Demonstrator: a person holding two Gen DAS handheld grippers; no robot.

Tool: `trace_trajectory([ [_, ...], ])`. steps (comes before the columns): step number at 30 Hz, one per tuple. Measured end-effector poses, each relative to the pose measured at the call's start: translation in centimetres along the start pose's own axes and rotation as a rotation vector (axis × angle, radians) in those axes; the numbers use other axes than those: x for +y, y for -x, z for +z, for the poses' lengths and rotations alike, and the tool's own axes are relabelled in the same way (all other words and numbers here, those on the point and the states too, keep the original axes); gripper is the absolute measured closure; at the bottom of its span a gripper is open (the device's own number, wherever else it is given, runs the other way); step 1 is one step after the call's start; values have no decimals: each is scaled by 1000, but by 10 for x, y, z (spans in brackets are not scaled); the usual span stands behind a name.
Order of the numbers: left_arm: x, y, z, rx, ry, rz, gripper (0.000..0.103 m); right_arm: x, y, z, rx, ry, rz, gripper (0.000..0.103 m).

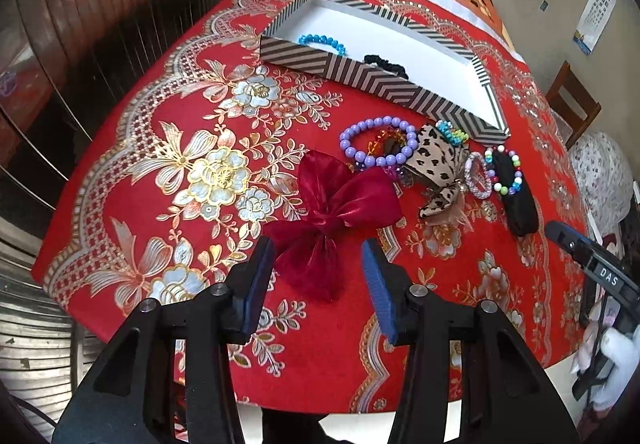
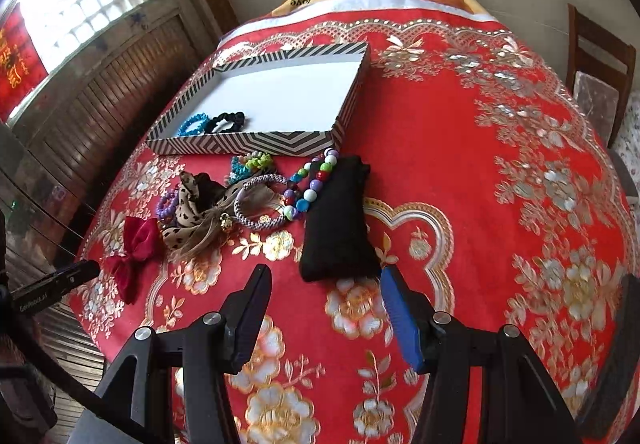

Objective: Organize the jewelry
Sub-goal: 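Grasp the red satin bow with left tool while right tool grasps black hair tie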

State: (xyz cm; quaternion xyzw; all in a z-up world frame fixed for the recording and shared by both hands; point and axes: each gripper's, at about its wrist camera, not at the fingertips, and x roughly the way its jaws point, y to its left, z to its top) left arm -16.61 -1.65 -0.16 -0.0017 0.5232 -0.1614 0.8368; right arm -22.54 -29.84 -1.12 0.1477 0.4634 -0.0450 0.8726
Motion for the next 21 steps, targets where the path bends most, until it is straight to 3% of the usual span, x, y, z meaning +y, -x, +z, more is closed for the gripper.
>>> trace_trajectory([
  [21, 3, -53, 28, 60, -50, 2, 53, -1, -61, 36, 94, 52, -56, 49],
])
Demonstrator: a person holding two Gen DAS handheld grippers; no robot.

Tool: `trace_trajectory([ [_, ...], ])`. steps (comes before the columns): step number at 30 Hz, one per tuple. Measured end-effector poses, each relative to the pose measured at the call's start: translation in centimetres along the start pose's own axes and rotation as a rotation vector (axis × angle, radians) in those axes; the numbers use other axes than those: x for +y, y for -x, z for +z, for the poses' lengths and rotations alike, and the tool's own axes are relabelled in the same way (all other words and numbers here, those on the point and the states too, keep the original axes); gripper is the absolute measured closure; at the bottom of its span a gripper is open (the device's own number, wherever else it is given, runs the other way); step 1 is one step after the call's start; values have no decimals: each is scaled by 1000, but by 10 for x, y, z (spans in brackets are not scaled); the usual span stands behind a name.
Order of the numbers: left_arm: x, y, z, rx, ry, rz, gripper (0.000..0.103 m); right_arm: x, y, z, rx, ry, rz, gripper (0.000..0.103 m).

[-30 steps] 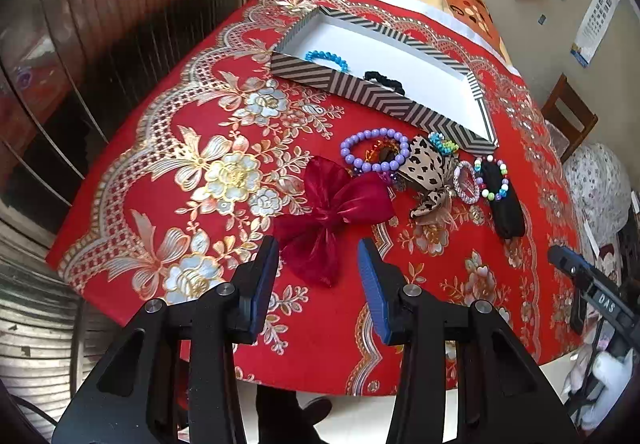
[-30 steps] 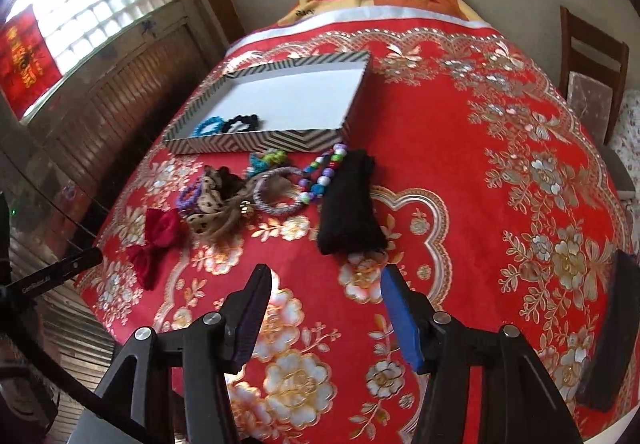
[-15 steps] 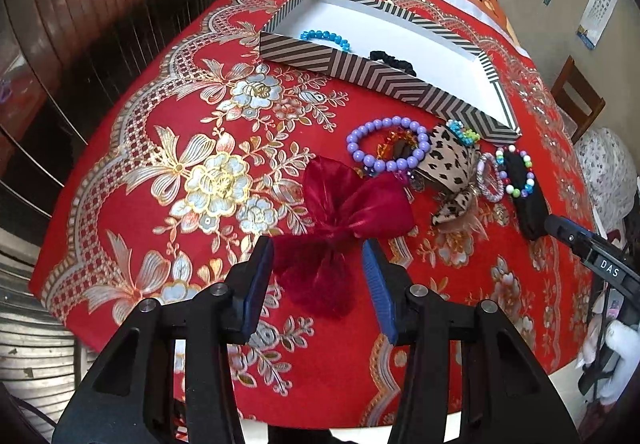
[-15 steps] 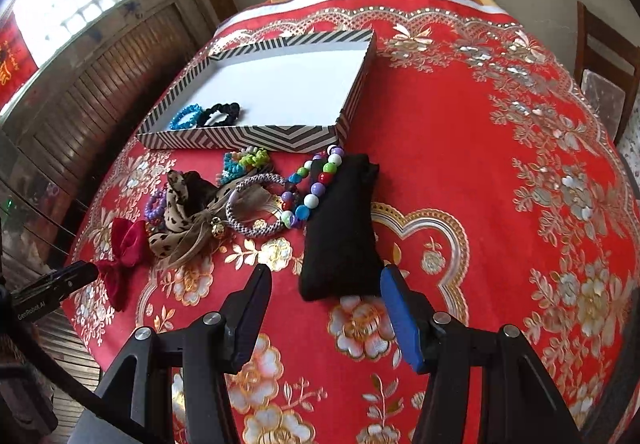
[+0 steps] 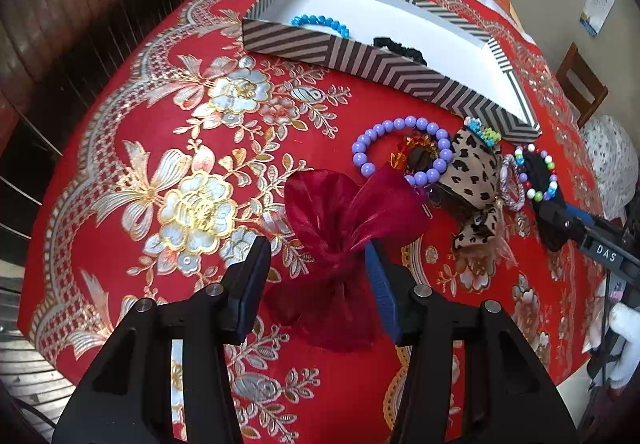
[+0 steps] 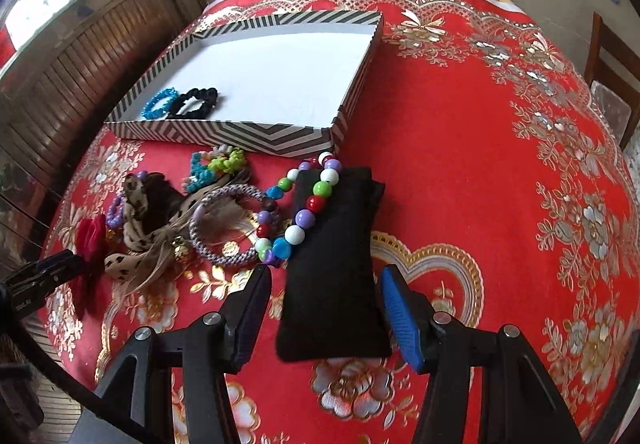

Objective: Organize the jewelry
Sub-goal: 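Grasp the red satin bow with left tool while right tool grasps black hair tie, then carry the bow and hair tie into the tray and open both tools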

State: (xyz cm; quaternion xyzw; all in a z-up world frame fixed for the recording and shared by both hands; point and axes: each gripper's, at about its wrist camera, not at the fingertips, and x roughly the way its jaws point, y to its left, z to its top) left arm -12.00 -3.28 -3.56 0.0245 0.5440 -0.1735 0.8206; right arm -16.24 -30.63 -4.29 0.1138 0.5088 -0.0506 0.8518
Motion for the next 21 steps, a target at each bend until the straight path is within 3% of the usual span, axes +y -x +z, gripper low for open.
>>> trace_trajectory([
  [5, -5, -11, 3, 19, -28, -5, 49, -2, -6, 0, -5, 2, 5, 49],
  [11, -13, -13, 4, 17, -71, 21, 46, -10, -3, -4, -26, -17, 15, 70],
  [12, -12, -14, 4, 15, -69, 19, 49, -13, -1, -6, -24, -28, 22, 77],
  [13, -11, -13, 4, 10, -64, 16, 67, -14, 1, -8, -25, -36, 30, 79],
  [15, -8, -13, 5, 19, -53, 10, 87, -19, 8, -14, -29, -49, 32, 82],
  [21, -2, 5, 2, -7, -20, -13, 88, -40, 41, -37, -61, -78, -12, 83],
])
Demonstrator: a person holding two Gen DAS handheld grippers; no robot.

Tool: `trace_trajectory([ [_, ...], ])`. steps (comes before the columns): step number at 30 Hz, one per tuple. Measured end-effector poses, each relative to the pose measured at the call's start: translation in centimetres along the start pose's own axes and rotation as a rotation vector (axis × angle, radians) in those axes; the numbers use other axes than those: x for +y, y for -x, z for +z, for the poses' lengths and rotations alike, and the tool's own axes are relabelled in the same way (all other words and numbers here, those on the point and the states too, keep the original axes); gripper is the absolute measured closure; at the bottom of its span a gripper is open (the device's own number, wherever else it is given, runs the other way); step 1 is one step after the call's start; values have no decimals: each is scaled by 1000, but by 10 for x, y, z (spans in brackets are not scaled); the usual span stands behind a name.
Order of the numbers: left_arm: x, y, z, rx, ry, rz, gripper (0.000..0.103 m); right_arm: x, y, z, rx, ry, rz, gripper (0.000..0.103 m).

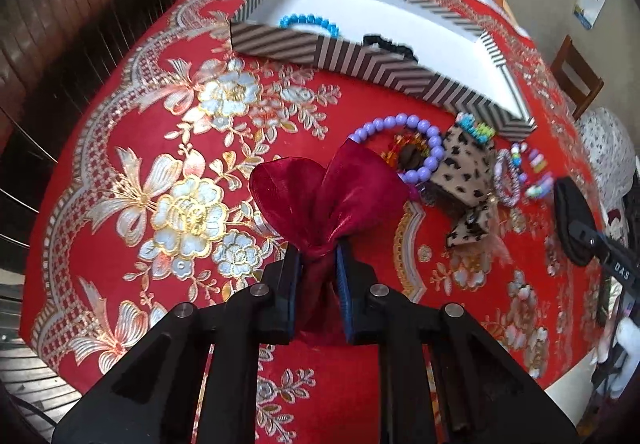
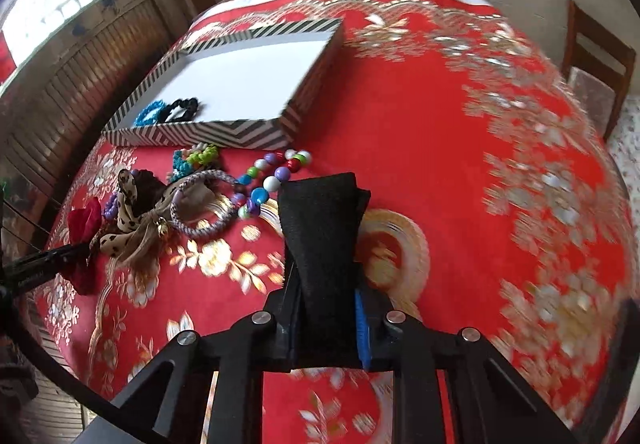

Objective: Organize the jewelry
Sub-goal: 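Carry the bow and hair tie into the tray and open both tools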

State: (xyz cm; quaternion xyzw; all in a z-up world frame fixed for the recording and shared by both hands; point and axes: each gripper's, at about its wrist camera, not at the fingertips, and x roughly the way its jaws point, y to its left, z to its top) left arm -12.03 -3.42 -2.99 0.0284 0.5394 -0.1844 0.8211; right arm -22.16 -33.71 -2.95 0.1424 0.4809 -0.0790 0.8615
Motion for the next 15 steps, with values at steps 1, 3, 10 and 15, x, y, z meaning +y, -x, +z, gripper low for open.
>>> trace_trajectory([
  [1, 0, 5, 1, -9, 2, -3, 88, -5, 8, -2, -9, -19, 7, 83],
  [3, -3, 15, 4, -32, -1, -10, 88, -10, 18, -3, -23, -43, 23, 83],
  [10, -24, 39, 27, -88, -33, -23, 88, 2, 38, 16, -88, -77, 117, 83],
  [15, -29, 39, 54, -123, -45, -27, 88, 26, 33, 48, -112, -42, 158, 83],
])
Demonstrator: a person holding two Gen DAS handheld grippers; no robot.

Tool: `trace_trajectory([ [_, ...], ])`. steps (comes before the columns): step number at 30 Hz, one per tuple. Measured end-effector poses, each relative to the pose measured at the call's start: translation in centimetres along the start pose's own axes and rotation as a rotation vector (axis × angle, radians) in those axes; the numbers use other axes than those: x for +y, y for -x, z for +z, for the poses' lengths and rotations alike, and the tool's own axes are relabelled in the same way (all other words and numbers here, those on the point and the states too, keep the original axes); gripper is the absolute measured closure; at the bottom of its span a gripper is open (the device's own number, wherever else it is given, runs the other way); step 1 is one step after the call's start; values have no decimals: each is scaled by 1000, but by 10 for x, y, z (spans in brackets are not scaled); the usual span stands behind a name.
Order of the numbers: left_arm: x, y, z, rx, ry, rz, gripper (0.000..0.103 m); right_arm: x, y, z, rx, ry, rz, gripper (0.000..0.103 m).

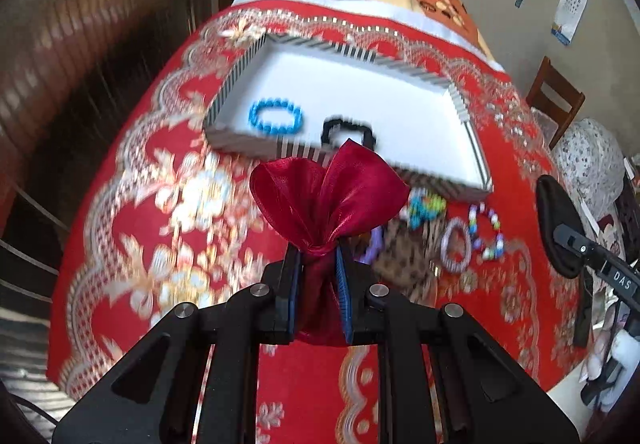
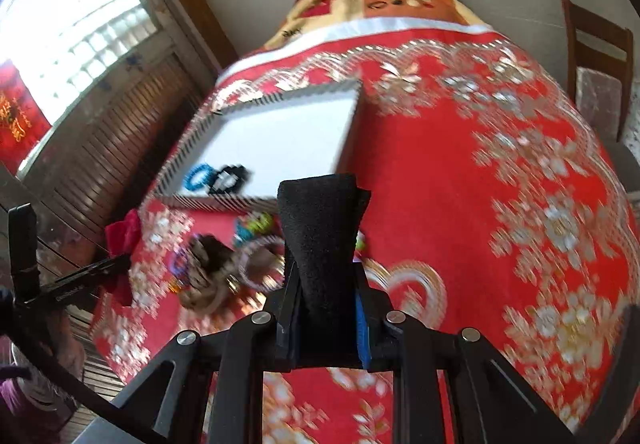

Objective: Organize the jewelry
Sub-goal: 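Carry the bow and hair tie into the tray and open both tools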

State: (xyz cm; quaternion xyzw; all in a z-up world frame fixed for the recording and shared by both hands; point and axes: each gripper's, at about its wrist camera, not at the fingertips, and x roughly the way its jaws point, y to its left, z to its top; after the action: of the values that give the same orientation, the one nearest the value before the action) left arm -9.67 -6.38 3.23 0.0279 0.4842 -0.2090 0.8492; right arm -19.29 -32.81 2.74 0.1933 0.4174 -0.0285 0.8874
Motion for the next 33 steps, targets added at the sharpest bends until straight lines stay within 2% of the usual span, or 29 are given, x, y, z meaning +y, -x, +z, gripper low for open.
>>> trace_trajectory([
  [6, 1, -18, 44, -20, -21, 16, 88, 22, -32, 38, 10, 38, 21, 83],
  [19, 19, -96, 144, 27, -69, 38, 88, 61, -133, 109, 88, 34, 44, 83],
  [26, 30, -131, 174, 50, -67, 50, 88, 75, -184, 143, 131, 33, 34, 83],
  [33, 40, -165, 195, 82, -56, 59, 88, 88, -223, 162, 158, 35, 29, 83],
])
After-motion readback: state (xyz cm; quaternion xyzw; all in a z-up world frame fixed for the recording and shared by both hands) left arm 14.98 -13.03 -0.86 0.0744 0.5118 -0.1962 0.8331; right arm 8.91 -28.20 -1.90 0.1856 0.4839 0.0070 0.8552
